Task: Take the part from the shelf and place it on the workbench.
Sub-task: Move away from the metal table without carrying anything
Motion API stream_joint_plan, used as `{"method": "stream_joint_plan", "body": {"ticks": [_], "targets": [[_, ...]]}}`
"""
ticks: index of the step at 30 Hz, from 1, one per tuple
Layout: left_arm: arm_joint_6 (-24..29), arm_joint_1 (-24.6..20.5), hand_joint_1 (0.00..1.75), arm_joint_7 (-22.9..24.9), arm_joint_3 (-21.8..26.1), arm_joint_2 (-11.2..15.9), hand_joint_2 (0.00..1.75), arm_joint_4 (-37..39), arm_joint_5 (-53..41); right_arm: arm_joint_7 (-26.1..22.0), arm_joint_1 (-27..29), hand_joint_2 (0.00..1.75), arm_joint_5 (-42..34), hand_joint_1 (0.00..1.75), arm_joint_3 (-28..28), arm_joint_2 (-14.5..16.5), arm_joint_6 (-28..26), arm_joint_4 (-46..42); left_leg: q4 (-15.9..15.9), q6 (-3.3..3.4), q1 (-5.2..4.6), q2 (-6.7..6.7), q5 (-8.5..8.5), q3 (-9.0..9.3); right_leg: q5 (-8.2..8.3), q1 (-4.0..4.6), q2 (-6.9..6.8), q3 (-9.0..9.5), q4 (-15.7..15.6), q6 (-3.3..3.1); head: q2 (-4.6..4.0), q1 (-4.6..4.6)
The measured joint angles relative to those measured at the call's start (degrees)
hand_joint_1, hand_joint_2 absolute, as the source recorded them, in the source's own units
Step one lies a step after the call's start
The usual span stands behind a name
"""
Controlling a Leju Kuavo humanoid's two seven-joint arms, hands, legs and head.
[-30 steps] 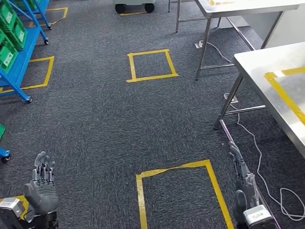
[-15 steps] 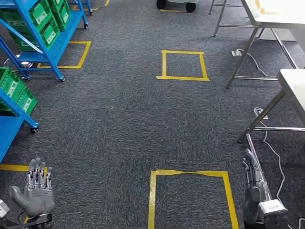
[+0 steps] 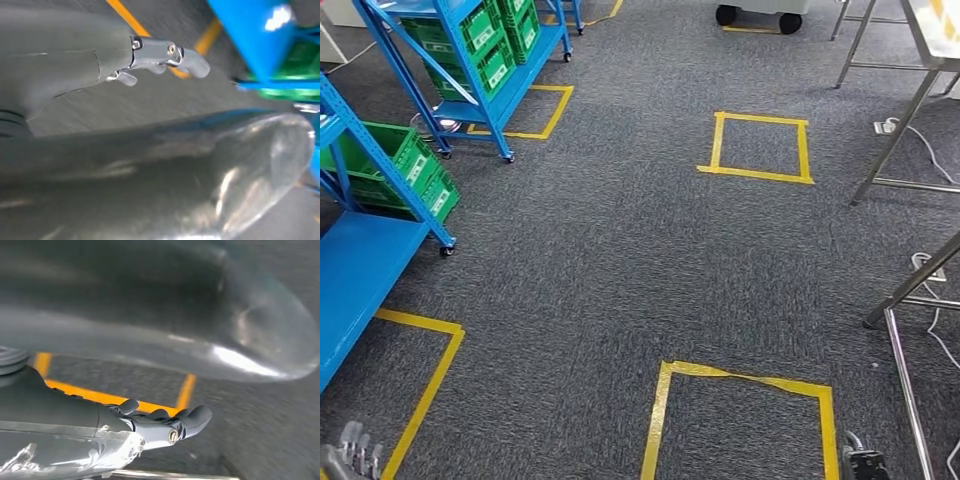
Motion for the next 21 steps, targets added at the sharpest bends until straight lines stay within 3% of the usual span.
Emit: {"method": "stream_joint_plan", "body": {"ticks": [2,3,4,6,8,9,10,12,14,16,18,19,20,21], "targets": [[0.85,0.18,0.00,1.50,0.17,-0.46,0.00,2.19,-3.46,-0.91,-0.13,0.00,2.29,0.00,-2.01,1.43,1.06,3.75,7.63,-0.08,-0.08,1.81,-4.14,-3.40,0.09,0.36,-1.87,-0.44,-0.02,-0.35,0.00,-0.13],[1.33,0.39,0.00,2.34,0.20,-0.71,0.00,3.31,-4.12,-1.78,-0.36,0.00,3.21,0.00,-2.89,2.09,1.34,5.69,10.23,0.02,-0.09,2.02,-5.16,-4.36,0.14,0.56,-2.82,-0.66,-0.01,-0.46,0.00,-0.12],[1.68,0.75,0.00,3.15,0.12,-0.93,0.00,4.25,-4.27,-2.68,-0.70,0.00,4.08,0.00,-3.66,2.71,1.54,7.58,10.79,0.23,-0.14,2.10,-5.10,-4.21,0.19,0.74,-3.67,-0.84,-0.01,-0.54,0.00,-0.12],[1.90,1.66,0.00,4.53,-0.30,-1.21,0.00,5.69,-4.19,-4.06,-1.56,0.00,5.48,0.00,-4.75,3.84,1.80,10.88,5.54,1.01,-0.60,3.13,-2.48,-0.40,0.26,1.05,-5.17,-0.96,-0.01,-0.64,0.00,-0.13],[1.26,2.00,0.00,5.35,-0.90,-1.29,0.00,6.39,-4.33,-4.77,-2.39,0.00,6.15,0.00,-5.30,4.75,2.03,13.29,-2.38,2.02,-1.58,6.74,-0.19,4.68,0.21,1.34,-6.61,-0.81,0.09,-0.54,0.00,-0.17],[0.83,1.95,0.00,5.58,-1.15,-1.33,0.00,6.60,-4.41,-5.07,-2.79,0.00,6.29,0.00,-5.46,5.07,2.12,14.25,-4.79,2.37,-1.97,8.06,0.26,6.06,0.16,1.47,-7.38,-0.72,0.14,-0.43,0.00,-0.17],[0.45,1.91,0.00,5.78,-1.38,-1.38,0.00,6.79,-4.49,-5.33,-3.21,0.00,6.38,0.00,-5.58,5.31,2.20,15.05,-5.91,2.60,-2.21,8.61,0.35,6.57,0.12,1.58,-8.21,-0.63,0.17,-0.29,0.00,-0.22],[0.00,2.19,0.00,6.07,-1.65,-1.53,0.00,7.15,-4.54,-5.70,-4.10,0.00,6.42,0.00,-5.71,5.62,2.24,16.09,-6.42,2.89,-2.01,7.03,0.82,6.47,0.00,1.64,-9.46,-0.48,0.20,0.10,0.00,-0.28],[-0.20,2.50,0.00,6.20,-1.77,-1.67,0.00,7.43,-4.52,-5.99,-4.83,0.00,6.43,0.00,-5.81,5.82,2.21,16.81,-6.80,3.26,-1.47,5.50,1.45,6.52,-1.36,1.44,-6.70,-1.10,2.07,0.91,0.00,-0.13],[-0.51,2.42,0.00,6.30,-2.01,-1.73,0.00,7.66,-4.31,-6.16,-5.06,0.00,6.29,0.00,-6.00,5.87,2.12,17.81,-6.89,3.60,-1.09,3.87,1.90,6.31,-4.82,0.96,-2.43,-3.68,8.29,1.81,0.00,0.11],[-0.95,2.37,0.00,6.78,-2.27,-1.76,0.00,7.98,-3.42,-6.28,-5.11,0.00,5.90,0.00,-6.19,5.89,1.91,18.75,-6.85,3.63,-0.92,2.02,2.16,5.99,-7.61,0.53,-1.22,-6.55,14.89,2.33,0.00,0.19],[-1.10,2.41,0.00,7.07,-2.31,-1.77,0.00,8.13,-2.83,-6.36,-5.24,0.00,5.68,0.00,-6.23,5.93,1.76,19.05,-6.82,3.51,-0.81,1.18,2.24,5.90,-7.57,0.35,-1.14,-6.93,15.80,2.50,0.00,0.21],[-1.21,2.46,0.00,7.31,-2.32,-1.77,0.00,8.27,-2.30,-6.41,-5.45,0.00,5.51,0.00,-6.26,5.97,1.60,19.28,-6.79,3.35,-0.67,0.38,2.30,5.87,-6.51,0.15,-1.07,-6.28,14.61,2.66,0.00,0.20],[-1.29,2.48,0.00,7.43,-2.34,-1.77,0.00,8.36,-1.90,-6.45,-5.68,0.00,5.39,0.00,-6.27,6.01,1.42,19.47,-6.72,3.12,-0.49,-0.28,2.25,5.89,-4.69,-0.12,-0.84,-4.63,11.45,2.87,0.00,0.20]]}}
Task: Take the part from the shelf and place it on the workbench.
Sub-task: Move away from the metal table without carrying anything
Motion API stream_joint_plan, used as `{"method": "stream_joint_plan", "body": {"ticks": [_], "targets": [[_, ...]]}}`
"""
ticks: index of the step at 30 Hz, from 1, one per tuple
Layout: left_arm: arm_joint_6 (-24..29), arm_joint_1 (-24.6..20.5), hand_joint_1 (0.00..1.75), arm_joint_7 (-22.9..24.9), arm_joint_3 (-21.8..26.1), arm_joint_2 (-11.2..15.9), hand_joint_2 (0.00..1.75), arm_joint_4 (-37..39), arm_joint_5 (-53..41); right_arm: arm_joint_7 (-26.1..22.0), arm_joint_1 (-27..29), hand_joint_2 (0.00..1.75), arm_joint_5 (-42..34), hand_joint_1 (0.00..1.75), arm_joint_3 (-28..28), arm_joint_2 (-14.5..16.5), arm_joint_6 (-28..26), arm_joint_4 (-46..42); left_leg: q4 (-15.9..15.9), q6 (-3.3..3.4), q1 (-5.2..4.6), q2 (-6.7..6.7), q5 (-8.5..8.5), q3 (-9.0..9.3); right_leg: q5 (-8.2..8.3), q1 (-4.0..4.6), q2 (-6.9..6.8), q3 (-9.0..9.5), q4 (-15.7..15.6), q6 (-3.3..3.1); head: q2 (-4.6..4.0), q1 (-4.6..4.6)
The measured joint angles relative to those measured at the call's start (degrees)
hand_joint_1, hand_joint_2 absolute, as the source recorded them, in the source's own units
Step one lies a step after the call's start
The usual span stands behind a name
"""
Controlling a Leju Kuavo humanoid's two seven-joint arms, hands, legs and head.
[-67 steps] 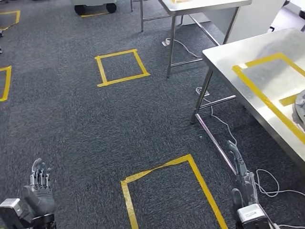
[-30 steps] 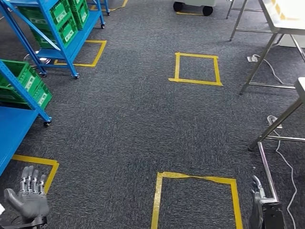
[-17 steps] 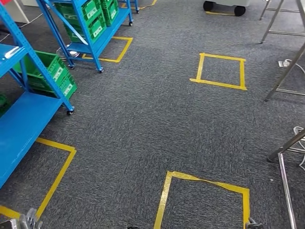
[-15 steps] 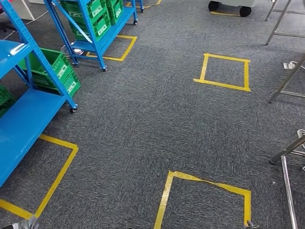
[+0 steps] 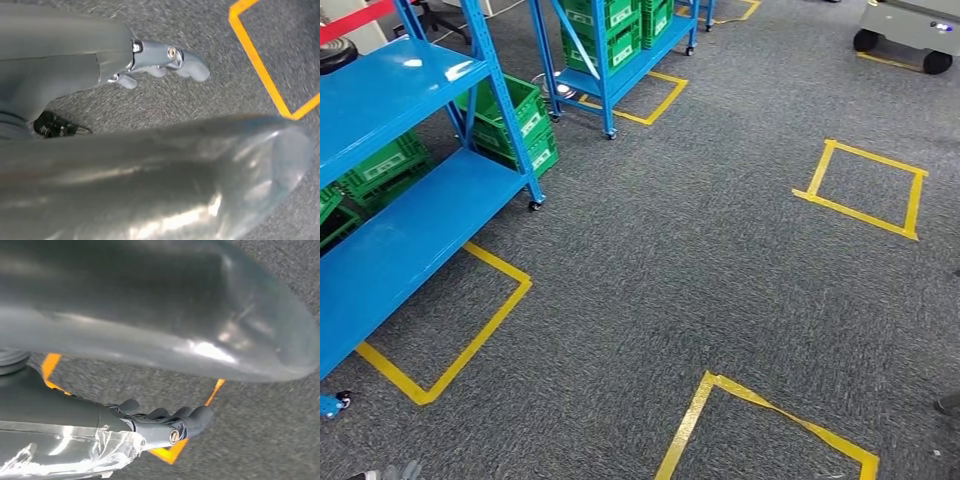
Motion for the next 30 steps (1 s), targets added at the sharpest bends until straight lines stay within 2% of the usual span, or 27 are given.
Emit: {"method": "stream_joint_plan", "body": {"ticks": [1,3,4,6,8,9,10,11,12,13,14,15,16,17,18,19,20,21,22,23,24,25,26,27,28,29,30], "targets": [[-0.07,0.03,0.00,0.07,-0.05,0.02,0.00,0.05,0.29,-0.04,-0.29,0.00,-0.07,0.00,0.01,0.05,-0.17,0.21,0.17,-0.30,0.09,-0.57,-0.14,-0.02,1.63,-0.34,0.42,2.07,-3.98,0.36,0.00,0.04],[-0.19,0.08,0.00,0.13,-0.18,0.04,0.00,0.10,0.67,-0.08,-1.04,0.00,-0.12,0.00,0.03,0.19,-0.51,0.64,0.86,-1.10,0.10,-1.43,-1.10,-0.28,2.75,-0.75,1.48,5.14,-10.01,0.35,0.00,0.17],[-0.23,0.13,0.00,0.14,-0.22,0.05,0.00,0.10,0.74,-0.11,-1.34,0.00,-0.12,0.00,0.05,0.26,-0.62,0.82,1.09,-1.48,0.04,-1.67,-1.58,-0.40,2.35,-0.77,1.72,5.66,-11.13,0.07,0.00,0.18],[-0.28,0.21,0.00,0.15,-0.26,0.05,0.00,0.10,0.78,-0.17,-1.54,0.00,-0.12,0.00,0.06,0.32,-0.77,1.01,1.22,-2.04,0.19,-1.74,-2.20,-0.39,1.76,-0.57,1.53,5.98,-11.33,-0.91,0.00,0.10],[-0.32,0.22,0.00,0.15,-0.29,0.05,0.00,0.11,0.76,-0.22,-1.48,0.00,-0.13,0.00,0.02,0.33,-0.89,1.11,3.24,-2.42,0.34,-0.16,-3.10,-1.08,1.65,-0.48,1.15,7.00,-11.45,-1.75,0.00,-0.09],[-0.42,0.13,0.00,0.15,-0.32,0.05,0.00,0.13,0.68,-0.27,-1.45,0.00,-0.14,0.00,0.01,0.33,-0.94,1.19,6.02,-2.61,0.37,0.87,-4.16,-2.48,1.56,-0.44,0.92,7.69,-11.59,-2.15,0.00,-0.21],[-0.59,0.00,0.00,0.15,-0.34,0.05,0.00,0.18,0.56,-0.31,-1.42,0.00,-0.16,0.00,0.00,0.33,-0.98,1.30,9.92,-2.75,0.37,1.83,-5.50,-4.74,1.31,-0.32,0.68,8.25,-11.72,-2.40,0.00,-0.36],[-0.81,-0.15,0.00,0.15,-0.36,0.04,0.00,0.25,0.37,-0.33,-1.41,0.00,-0.18,0.00,0.01,0.33,-1.01,1.45,14.20,-2.82,0.38,2.22,-6.71,-7.57,0.90,-0.20,0.45,8.79,-11.86,-2.54,0.00,-0.44],[-1.02,-0.26,0.00,0.15,-0.37,0.04,0.00,0.33,0.15,-0.35,-1.43,0.00,-0.21,0.00,0.02,0.33,-1.02,1.63,17.75,-2.78,0.38,2.33,-7.19,-10.33,0.39,-0.06,0.29,9.33,-12.02,-2.61,0.00,-0.42],[-1.16,-0.30,0.00,0.15,-0.38,0.04,0.00,0.44,-0.03,-0.35,-1.43,0.00,-0.24,0.00,0.03,0.33,-1.04,1.78,19.49,-2.62,0.36,2.34,-6.43,-12.32,-0.25,0.07,0.18,10.04,-12.23,-2.63,0.00,-0.44],[-1.26,-0.30,0.00,0.14,-0.38,0.04,0.00,0.54,-0.19,-0.36,-1.43,0.00,-0.27,0.00,0.04,0.33,-1.07,1.89,19.07,-2.37,0.32,2.34,-4.48,-13.23,-0.95,0.20,0.10,10.99,-12.54,-2.67,0.00,-0.43],[-1.35,-0.25,0.00,0.14,-0.37,0.04,0.00,0.63,-0.33,-0.37,-1.44,0.00,-0.32,0.00,0.04,0.33,-1.14,1.97,16.47,-2.01,0.25,2.34,-1.49,-13.00,-1.70,0.33,0.04,12.25,-12.98,-2.71,0.00,-0.43],[-1.42,-0.20,0.00,0.14,-0.36,0.04,0.00,0.71,-0.45,-0.37,-1.41,0.00,-0.38,0.00,0.05,0.33,-1.26,2.04,12.56,-1.55,0.11,2.44,1.95,-12.10,-2.47,0.38,0.01,13.66,-13.58,-2.74,0.00,-0.42],[-1.52,-0.14,0.00,0.13,-0.32,0.04,0.00,0.74,-0.54,-0.37,-1.50,0.00,-0.44,0.00,0.09,0.33,-1.39,2.19,8.66,-1.11,-0.22,2.63,4.57,-11.01,-3.28,0.55,-0.01,14.95,-14.07,-2.62,0.00,-0.31],[-1.64,-0.13,0.00,0.13,-0.27,0.04,0.00,0.76,-0.64,-0.34,-1.61,0.00,-0.52,0.00,0.15,0.33,-1.59,2.33,5.64,-0.83,-0.55,2.80,5.90,-10.08,-4.05,0.59,0.04,16.03,-14.64,-2.42,0.00,-0.20],[-1.77,-0.19,0.00,0.13,-0.23,0.04,0.00,0.77,-0.71,-0.31,-1.71,0.00,-0.58,0.00,0.27,0.33,-1.80,2.47,3.83,-0.64,-0.95,2.92,6.03,-9.44,-4.63,0.50,0.08,17.06,-15.37,-2.14,0.00,-0.10],[-1.90,-0.27,0.00,0.12,-0.19,0.04,0.00,0.78,-0.79,-0.29,-1.87,0.00,-0.63,0.00,0.42,0.33,-1.97,2.59,3.00,-0.53,-1.29,2.93,5.17,-8.91,-4.71,0.40,0.10,17.96,-15.68,-1.73,0.00,-0.01],[-2.01,-0.38,0.00,0.11,-0.18,0.06,0.00,0.78,-0.93,-0.27,-2.02,0.00,-0.67,0.00,0.61,0.32,-2.13,2.61,2.62,-0.36,-1.37,2.81,4.23,-8.09,-4.30,0.16,0.14,18.61,-15.42,-1.28,0.01,-0.05],[-2.09,-0.41,0.00,0.10,-0.14,0.09,0.00,0.78,-1.04,-0.28,-2.19,0.00,-0.68,0.00,0.79,0.32,-2.22,2.64,2.20,-0.06,-1.39,2.70,3.40,-6.99,-3.47,0.01,0.10,18.55,-13.89,-0.85,-0.01,-0.04],[-2.15,-0.42,0.00,0.09,-0.10,0.13,0.00,0.78,-1.12,-0.30,-2.42,0.00,-0.68,0.00,0.98,0.34,-2.25,2.71,1.87,0.30,-1.26,2.67,2.54,-5.67,-2.30,-0.04,0.08,17.14,-10.57,-0.50,-0.02,0.02],[-2.20,-0.47,0.00,0.09,-0.06,0.14,0.00,0.79,-1.19,-0.31,-2.64,0.00,-0.69,0.00,1.17,0.36,-2.27,2.80,1.69,0.62,-1.08,2.63,1.60,-4.24,-1.63,-0.05,0.08,14.58,-6.21,-0.27,-0.02,0.06],[-2.22,-0.53,0.00,0.08,-0.03,0.13,0.00,0.79,-1.20,-0.30,-2.69,0.00,-0.69,0.00,1.30,0.38,-2.30,2.90,1.56,0.86,-0.93,2.56,0.46,-2.91,-1.89,-0.08,0.06,11.06,-1.58,-0.18,-0.02,0.13],[-2.25,-0.62,0.00,0.08,-0.04,0.09,0.00,0.80,-1.21,-0.28,-2.67,0.00,-0.70,0.00,1.39,0.40,-2.31,3.00,1.54,1.01,-0.79,2.41,-0.70,-1.59,-3.29,-0.10,0.07,7.33,2.29,-0.13,-0.01,0.17],[-2.27,-0.68,0.00,0.08,-0.04,0.04,0.00,0.81,-1.24,-0.26,-2.53,0.00,-0.75,0.00,1.43,0.39,-2.37,3.09,1.52,1.06,-0.65,2.17,-1.93,-0.20,-5.91,-0.13,0.07,3.89,4.69,-0.02,0.00,0.19],[-2.31,-0.68,0.00,0.08,-0.03,0.02,0.00,0.83,-1.31,-0.22,-2.36,0.00,-0.84,0.00,1.43,0.39,-2.47,3.19,1.50,1.01,-0.49,1.92,-3.12,1.35,-8.88,-0.14,0.07,0.97,5.60,0.08,0.00,0.21],[-2.39,-0.66,0.00,0.05,0.00,0.01,0.00,0.85,-1.43,-0.20,-2.27,0.00,-0.93,0.00,1.44,0.38,-2.65,3.27,1.49,0.89,-0.30,1.61,-4.27,3.00,-11.08,-0.16,0.07,-1.29,5.16,0.22,0.00,0.25],[-2.53,-0.70,0.00,0.02,0.06,0.02,0.00,0.90,-1.58,-0.18,-2.21,0.00,-1.02,0.00,1.46,0.37,-2.92,3.35,1.49,0.68,-0.10,1.21,-5.48,4.76,-11.39,-0.22,0.16,-3.10,3.59,0.46,0.00,0.26]]}}
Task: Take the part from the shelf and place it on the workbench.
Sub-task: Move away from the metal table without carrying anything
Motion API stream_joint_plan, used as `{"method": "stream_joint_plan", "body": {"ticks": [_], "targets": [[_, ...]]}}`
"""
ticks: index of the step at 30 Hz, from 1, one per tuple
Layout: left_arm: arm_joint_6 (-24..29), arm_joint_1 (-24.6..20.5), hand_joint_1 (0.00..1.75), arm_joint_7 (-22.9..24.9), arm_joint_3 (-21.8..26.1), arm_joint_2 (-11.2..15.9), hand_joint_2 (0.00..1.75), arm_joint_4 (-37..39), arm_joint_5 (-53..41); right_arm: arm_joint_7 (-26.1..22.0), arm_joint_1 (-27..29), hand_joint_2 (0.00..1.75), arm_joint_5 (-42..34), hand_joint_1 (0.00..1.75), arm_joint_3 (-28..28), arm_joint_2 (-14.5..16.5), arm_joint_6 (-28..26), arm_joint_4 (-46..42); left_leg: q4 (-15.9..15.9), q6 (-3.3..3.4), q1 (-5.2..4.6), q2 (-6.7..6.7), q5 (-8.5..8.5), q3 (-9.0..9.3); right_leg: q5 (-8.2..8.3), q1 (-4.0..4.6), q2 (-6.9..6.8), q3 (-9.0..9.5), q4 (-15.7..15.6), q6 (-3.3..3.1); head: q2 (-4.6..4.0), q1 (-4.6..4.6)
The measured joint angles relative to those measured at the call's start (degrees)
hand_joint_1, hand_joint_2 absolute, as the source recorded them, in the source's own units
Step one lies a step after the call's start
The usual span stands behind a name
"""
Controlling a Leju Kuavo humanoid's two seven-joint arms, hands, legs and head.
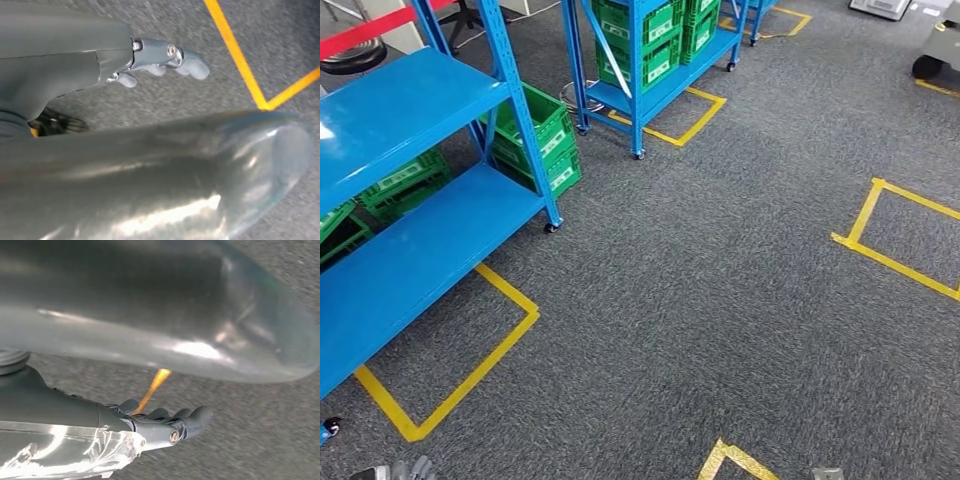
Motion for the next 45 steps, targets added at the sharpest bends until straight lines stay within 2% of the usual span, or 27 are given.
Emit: {"method": "stream_joint_plan", "body": {"ticks": [1,3,4,5,7,9,10,12,14,15,16,18,20,22,23,25,28,30,31,33,35,37,38,40,42,43,45], "targets": [[-0.16,-0.10,0.00,-0.03,0.07,0.01,0.00,0.09,-0.14,0.03,0.10,0.00,-0.06,0.00,0.09,-0.03,-0.33,0.09,0.00,-0.27,0.19,-0.40,-1.25,1.61,2.84,-0.16,0.41,-1.40,-2.49,0.34,0.00,0.02],[-0.47,-0.51,0.00,-0.14,0.25,0.00,0.00,0.31,-0.50,0.14,0.49,0.00,-0.15,0.00,0.45,-0.14,-0.94,0.53,0.36,-0.92,0.43,-1.49,-3.96,4.00,14.41,-0.58,1.76,-3.25,-7.93,0.66,-0.01,0.21],[-0.58,-0.72,0.00,-0.23,0.31,-0.01,0.00,0.41,-0.70,0.20,0.68,0.00,-0.21,0.00,0.72,-0.24,-1.14,0.74,0.40,-1.27,0.53,-1.98,-5.03,4.56,19.21,-0.65,2.20,-3.56,-9.39,0.38,-0.01,0.26],[-0.66,-0.87,0.00,-0.33,0.35,-0.02,0.00,0.48,-0.93,0.24,0.69,0.00,-0.27,0.00,0.98,-0.33,-1.28,0.90,0.36,-1.63,0.64,-2.46,-5.63,4.92,21.67,-0.57,2.15,-3.62,-9.96,-0.21,-0.01,0.32],[-0.75,-1.07,0.00,-0.46,0.35,-0.02,0.00,0.60,-1.25,0.20,0.23,0.00,-0.35,0.00,1.45,-0.48,-1.42,0.90,1.73,-2.44,0.80,-2.57,-4.43,3.98,21.53,-0.39,1.24,-2.88,-10.24,-1.36,0.00,0.25],[-0.79,-1.30,0.00,-0.53,0.34,-0.01,0.00,0.74,-1.42,0.15,-0.21,0.00,-0.39,0.00,1.75,-0.60,-1.53,0.90,7.49,-3.10,0.74,-0.88,-1.96,-0.02,21.05,-0.49,0.31,-1.56,-11.71,-2.13,0.00,0.14],[-0.84,-1.40,0.00,-0.56,0.34,0.00,0.00,0.84,-1.50,0.19,-0.27,0.00,-0.44,0.00,1.85,-0.66,-1.62,0.91,10.99,-3.34,0.70,0.11,-2.04,-2.75,20.72,-0.52,-0.19,-0.72,-12.47,-2.40,0.00,0.10],[-0.96,-1.49,0.00,-0.64,0.38,0.01,0.00,1.09,-1.75,0.28,-0.28,0.00,-0.62,0.00,2.08,-0.75,-1.84,0.93,15.49,-3.65,0.70,0.93,-5.46,-7.52,19.85,-0.49,-1.17,0.94,-13.43,-2.64,0.00,0.06],[-1.06,-1.49,0.00,-0.71,0.51,0.01,0.00,1.33,-1.91,0.38,-0.33,0.00,-0.81,0.00,2.48,-0.80,-2.01,0.94,15.60,-3.76,0.73,1.05,-7.45,-10.03,18.77,-0.48,-2.06,2.46,-13.70,-2.66,0.00,0.02],[-1.09,-1.49,0.00,-0.73,0.58,0.01,0.00,1.43,-1.96,0.41,-0.35,0.00,-0.89,0.00,2.68,-0.82,-2.09,0.93,13.73,-3.77,0.74,1.23,-5.93,-10.23,18.18,-0.49,-2.54,3.26,-13.72,-2.67,0.00,0.02],[-1.11,-1.49,0.00,-0.74,0.64,0.01,0.00,1.50,-1.99,0.43,-0.36,0.00,-0.95,0.00,2.84,-0.82,-2.15,0.93,10.77,-3.72,0.74,1.77,-2.97,-9.76,17.62,-0.49,-3.06,4.08,-13.73,-2.65,0.00,0.01],[-1.11,-1.61,0.00,-0.77,0.68,0.01,0.00,1.64,-2.05,0.47,-0.32,0.00,-1.04,0.00,3.04,-0.89,-2.24,0.93,4.27,-3.49,0.54,4.92,2.37,-8.33,16.66,-0.26,-4.02,5.32,-13.68,-2.33,0.00,-0.04],[-1.10,-1.86,0.00,-0.82,0.65,0.01,0.00,1.77,-2.08,0.58,-0.21,0.00,-1.21,0.00,3.19,-1.03,-2.35,0.93,1.57,-3.02,0.28,7.01,3.79,-7.88,15.85,0.14,-5.18,6.13,-13.68,-1.67,0.00,-0.10],[-1.04,-1.89,0.00,-0.89,0.66,0.03,0.00,1.85,-2.10,0.68,-0.22,0.00,-1.44,0.00,3.35,-1.16,-2.56,0.93,1.41,-2.34,0.29,5.70,4.12,-7.80,15.18,0.22,-6.52,6.84,-13.82,-0.94,0.00,-0.09],[-1.01,-1.80,0.00,-0.93,0.69,0.03,0.00,1.87,-2.10,0.70,-0.32,0.00,-1.52,0.00,3.47,-1.25,-2.68,0.92,1.30,-1.99,0.39,4.88,4.35,-7.65,14.61,0.12,-6.19,6.93,-13.47,-0.62,0.00,0.00],[-0.97,-1.82,0.00,-0.97,0.76,0.02,0.00,1.88,-2.10,0.72,-0.42,0.00,-1.61,0.00,3.79,-1.39,-2.91,0.92,1.11,-1.30,0.65,3.43,4.59,-7.35,12.05,-0.09,-3.65,5.50,-9.71,-0.20,0.00,0.25],[-0.96,-1.98,0.00,-1.01,0.80,-0.01,0.00,1.96,-2.11,0.82,-0.19,0.00,-1.75,0.00,4.15,-1.52,-3.05,0.95,1.12,-0.79,0.52,0.87,4.53,-7.27,7.43,-0.04,-0.66,0.26,1.19,-0.18,0.00,0.47],[-0.94,-1.94,0.00,-1.01,0.84,0.00,0.00,2.07,-2.16,0.90,-0.22,0.00,-1.94,0.00,4.24,-1.62,-3.15,0.96,1.13,-0.74,0.42,-0.94,4.43,-7.06,8.80,0.03,-0.26,-0.48,1.51,-0.40,0.00,0.46],[-0.93,-1.92,0.00,-1.01,0.86,0.01,0.00,2.13,-2.18,0.93,-0.27,0.00,-2.05,0.00,4.29,-1.66,-3.21,0.96,1.14,-0.79,0.42,-1.82,4.37,-6.90,10.89,0.01,0.17,0.77,-1.61,-0.56,0.00,0.48],[-0.89,-1.96,0.00,-1.01,0.90,0.01,0.00,2.20,-2.21,0.95,-0.34,0.00,-2.22,0.00,4.43,-1.69,-3.32,0.96,1.27,-1.09,0.40,-3.42,4.17,-6.70,14.36,-0.28,2.75,4.25,-9.47,-0.87,0.00,0.45],[-0.82,-1.96,0.00,-1.02,0.93,0.02,0.00,2.23,-2.22,0.96,-0.37,0.00,-2.44,0.00,4.61,-1.75,-3.50,0.96,1.29,-1.68,0.43,-4.76,4.14,-6.84,15.20,-0.42,4.53,6.26,-13.36,-1.15,0.00,0.41],[-0.68,-1.79,0.00,-1.02,1.02,0.03,0.00,2.28,-2.26,0.96,-0.48,0.00,-2.73,0.00,4.93,-1.82,-3.81,0.96,1.03,-2.41,0.60,-5.98,4.39,-7.09,15.24,-0.35,3.56,6.70,-13.75,-1.68,0.00,0.40],[-0.57,-1.69,0.00,-1.01,1.08,0.04,0.00,2.31,-2.28,0.94,-0.59,0.00,-2.89,0.00,5.17,-1.89,-3.98,0.96,1.12,-2.76,0.58,-5.74,4.26,-7.24,15.39,-0.40,2.89,6.82,-13.96,-2.02,0.00,0.35],[-0.42,-1.77,0.00,-1.00,1.14,0.05,0.00,2.35,-2.33,0.90,-0.65,0.00,-3.21,0.00,5.59,-2.06,-4.29,0.96,4.06,-3.42,0.42,-3.07,2.18,-8.71,15.63,-0.63,1.36,7.09,-14.51,-2.60,0.00,-0.10],[-0.39,-2.00,0.00,-0.98,1.11,0.05,0.00,2.38,-2.41,0.86,-0.51,0.00,-3.40,0.00,5.71,-2.19,-4.40,0.98,11.08,-4.03,0.48,0.17,-1.51,-12.21,15.56,-0.54,-0.34,7.21,-14.64,-2.90,0.00,-0.54],[-0.38,-2.03,0.00,-0.97,1.10,0.05,0.00,2.42,-2.46,0.86,-0.45,0.00,-3.44,0.00,5.75,-2.20,-4.42,1.00,14.46,-4.23,0.60,0.82,-2.77,-13.94,15.49,-0.50,-1.23,7.22,-14.64,-2.95,0.00,-0.54],[-0.37,-1.96,0.00,-0.96,1.10,0.06,0.00,2.49,-2.50,0.86,-0.49,0.00,-3.47,0.00,5.92,-2.20,-4.43,1.03,16.05,-4.46,0.80,1.26,-2.10,-14.78,15.32,-0.52,-2.88,7.34,-14.64,-2.90,0.00,-0.56]]}}
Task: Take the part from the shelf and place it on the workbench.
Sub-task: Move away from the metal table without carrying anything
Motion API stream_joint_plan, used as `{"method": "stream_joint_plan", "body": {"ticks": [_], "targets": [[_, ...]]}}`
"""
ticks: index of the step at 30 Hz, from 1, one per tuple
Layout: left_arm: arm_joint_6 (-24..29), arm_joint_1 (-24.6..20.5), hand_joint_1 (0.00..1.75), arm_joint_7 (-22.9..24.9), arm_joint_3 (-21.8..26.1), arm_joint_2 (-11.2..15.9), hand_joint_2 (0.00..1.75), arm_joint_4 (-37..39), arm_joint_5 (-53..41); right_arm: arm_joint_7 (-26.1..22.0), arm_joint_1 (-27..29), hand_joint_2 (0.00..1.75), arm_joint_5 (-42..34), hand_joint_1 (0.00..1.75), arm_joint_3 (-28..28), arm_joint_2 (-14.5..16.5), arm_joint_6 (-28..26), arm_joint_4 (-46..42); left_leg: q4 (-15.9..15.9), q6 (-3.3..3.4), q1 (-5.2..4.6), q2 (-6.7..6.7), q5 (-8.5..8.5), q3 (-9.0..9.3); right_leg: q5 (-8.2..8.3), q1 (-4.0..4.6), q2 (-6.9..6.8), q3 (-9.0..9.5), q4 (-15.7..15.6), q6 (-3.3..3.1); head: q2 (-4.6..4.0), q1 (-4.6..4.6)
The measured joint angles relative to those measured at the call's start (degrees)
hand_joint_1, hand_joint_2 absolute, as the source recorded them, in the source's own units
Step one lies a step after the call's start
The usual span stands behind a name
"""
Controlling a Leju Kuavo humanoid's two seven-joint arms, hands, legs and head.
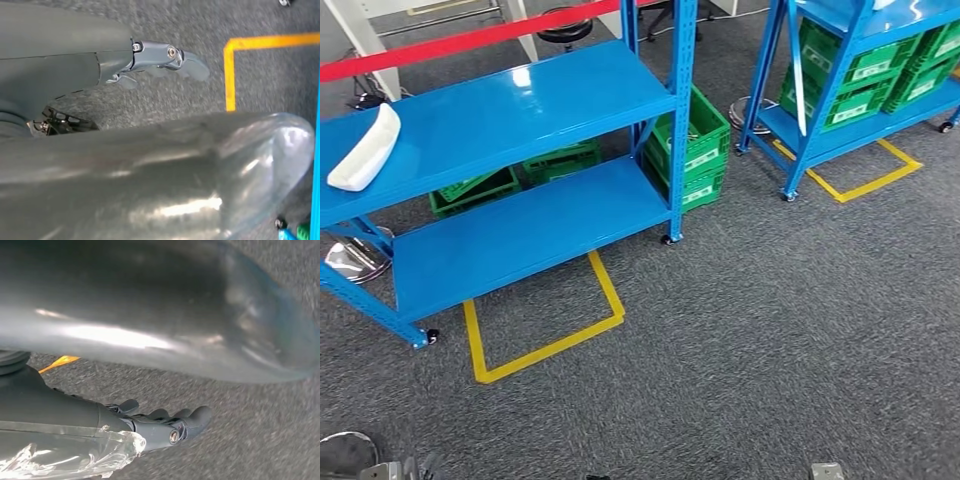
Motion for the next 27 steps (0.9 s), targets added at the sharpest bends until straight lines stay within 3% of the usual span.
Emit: {"method": "stream_joint_plan", "body": {"ticks": [1,3,5,6,8,10,12,13,14,15,16,17,19,21,22,23,24,25,27], "targets": [[0.01,0.03,0.00,0.01,0.00,0.01,0.00,0.03,-0.02,0.00,-0.05,0.00,-0.03,0.00,0.10,0.00,-0.01,0.00,-2.42,-0.03,0.06,0.34,1.76,1.25,-0.10,-0.04,-0.75,0.14,0.00,0.12,0.00,-0.01],[0.06,-0.02,0.00,0.04,0.00,0.01,0.00,0.05,-0.04,0.00,-0.14,0.00,-0.15,0.00,0.31,-0.04,-0.09,0.00,-10.21,0.06,-0.07,3.07,5.31,5.46,-0.46,0.12,-2.02,0.60,0.07,0.59,0.00,-0.07],[0.15,-0.19,0.00,0.15,-0.02,-0.01,0.00,0.08,-0.07,0.00,-0.15,0.00,-0.27,0.00,0.52,-0.15,-0.23,0.01,-14.90,0.71,-0.30,5.11,6.50,7.99,-0.90,0.50,-3.16,0.95,0.00,1.20,0.00,-0.05],[0.19,-0.22,0.00,0.21,-0.02,-0.01,0.00,0.10,-0.08,0.00,-0.19,0.00,-0.30,0.00,0.62,-0.21,-0.29,0.02,-15.48,1.10,-0.41,5.07,6.36,8.23,-1.08,0.63,-3.79,1.22,-0.13,1.51,0.00,-0.03],[0.27,-0.06,0.00,0.32,0.02,-0.01,0.00,0.13,-0.06,0.00,-0.47,0.00,-0.35,0.00,0.81,-0.31,-0.38,0.02,-15.65,2.01,-0.33,3.51,6.47,8.31,-1.41,0.53,-4.50,2.01,-0.34,2.16,0.00,0.05],[0.37,0.02,0.00,0.40,0.07,-0.03,0.00,0.15,-0.01,-0.03,-0.66,0.00,-0.40,0.00,1.06,-0.39,-0.44,0.03,-15.93,2.79,-0.08,2.22,6.80,8.50,-3.24,0.37,-2.19,1.34,2.13,2.71,0.00,0.20],[0.41,-0.08,0.00,0.44,0.08,-0.05,0.00,0.16,0.03,-0.02,-0.57,0.00,-0.44,0.00,1.30,-0.44,-0.47,0.14,-15.98,3.24,0.00,0.78,6.96,8.47,-6.94,0.33,1.15,-2.09,9.37,2.87,0.00,0.36],[0.41,-0.10,0.00,0.45,0.09,-0.05,0.00,0.19,0.04,0.01,-0.48,0.00,-0.48,0.00,1.36,-0.45,-0.49,0.22,-15.97,3.34,-0.05,-0.08,6.99,8.44,-8.42,0.36,1.95,-4.12,13.31,2.83,0.00,0.35],[0.41,-0.07,0.00,0.46,0.09,-0.05,0.00,0.20,0.04,0.04,-0.40,0.00,-0.51,0.00,1.38,-0.48,-0.51,0.31,-15.96,3.38,-0.11,-0.94,6.99,8.45,-8.89,0.42,2.32,-5.58,15.83,2.73,0.00,0.34],[0.41,-0.02,0.00,0.48,0.09,-0.04,0.00,0.22,0.04,0.05,-0.37,0.00,-0.53,0.00,1.39,-0.50,-0.54,0.38,-15.94,3.39,-0.14,-1.81,6.99,8.51,-8.17,0.45,2.50,-6.08,16.16,2.60,0.00,0.34],[0.41,0.01,0.00,0.49,0.09,-0.04,0.00,0.24,0.04,0.07,-0.37,0.00,-0.55,0.00,1.40,-0.52,-0.56,0.43,-15.93,3.38,-0.15,-2.68,6.98,8.60,-6.40,0.45,2.75,-5.46,14.16,2.45,0.00,0.34],[0.41,0.02,0.00,0.50,0.09,-0.04,0.00,0.25,0.04,0.07,-0.39,0.00,-0.55,0.00,1.41,-0.55,-0.59,0.46,-15.91,3.32,-0.13,-3.52,6.97,8.71,-4.07,0.39,3.39,-3.94,10.46,2.31,0.00,0.34],[0.42,-0.04,0.00,0.50,0.09,-0.04,0.00,0.26,0.04,0.07,-0.47,0.00,-0.55,0.00,1.44,-0.57,-0.63,0.52,-15.70,2.92,-0.22,-5.04,6.89,8.72,-1.08,0.10,6.17,-0.79,3.08,2.15,0.00,0.30],[0.44,0.03,0.00,0.50,0.09,-0.02,0.00,0.27,0.04,0.07,-0.55,0.00,-0.56,0.00,1.48,-0.59,-0.67,0.57,-15.63,2.24,-0.20,-6.34,6.99,8.35,-0.71,0.02,7.60,0.52,0.29,1.87,0.00,0.26],[0.45,0.12,0.00,0.50,0.09,-0.01,0.00,0.27,0.04,0.07,-0.59,0.00,-0.56,0.00,1.50,-0.59,-0.69,0.58,-15.70,1.87,-0.09,-6.95,7.15,8.14,-0.62,0.08,7.00,0.64,0.20,1.60,0.00,0.23],[0.47,0.24,0.00,0.50,0.09,-0.01,0.00,0.27,0.04,0.07,-0.66,0.00,-0.57,0.00,1.54,-0.58,-0.70,0.59,-15.72,1.54,-0.01,-6.92,7.21,7.96,-0.48,0.09,6.32,0.79,0.11,1.24,0.00,0.27],[0.50,0.29,0.00,0.50,0.09,-0.01,0.00,0.27,0.04,0.05,-0.70,0.00,-0.57,0.00,1.56,-0.58,-0.71,0.59,-15.20,1.19,-0.06,-5.86,6.82,7.64,-0.33,0.06,5.61,0.92,-0.02,0.86,0.00,0.10],[0.52,0.23,0.00,0.50,0.08,0.00,0.00,0.27,0.04,0.04,-0.69,0.00,-0.57,0.00,1.57,-0.60,-0.75,0.59,-13.73,0.89,-0.14,-4.29,5.81,6.89,-0.20,-0.01,4.80,0.97,-0.18,0.55,0.00,-0.08],[0.53,-0.06,0.00,0.50,0.04,0.01,0.00,0.28,0.04,0.01,-0.52,0.00,-0.73,0.00,1.52,-0.64,-0.82,0.64,-7.34,0.39,-0.23,-0.95,2.17,3.74,-0.22,0.03,3.15,1.02,-0.35,0.14,0.00,-0.41]]}}
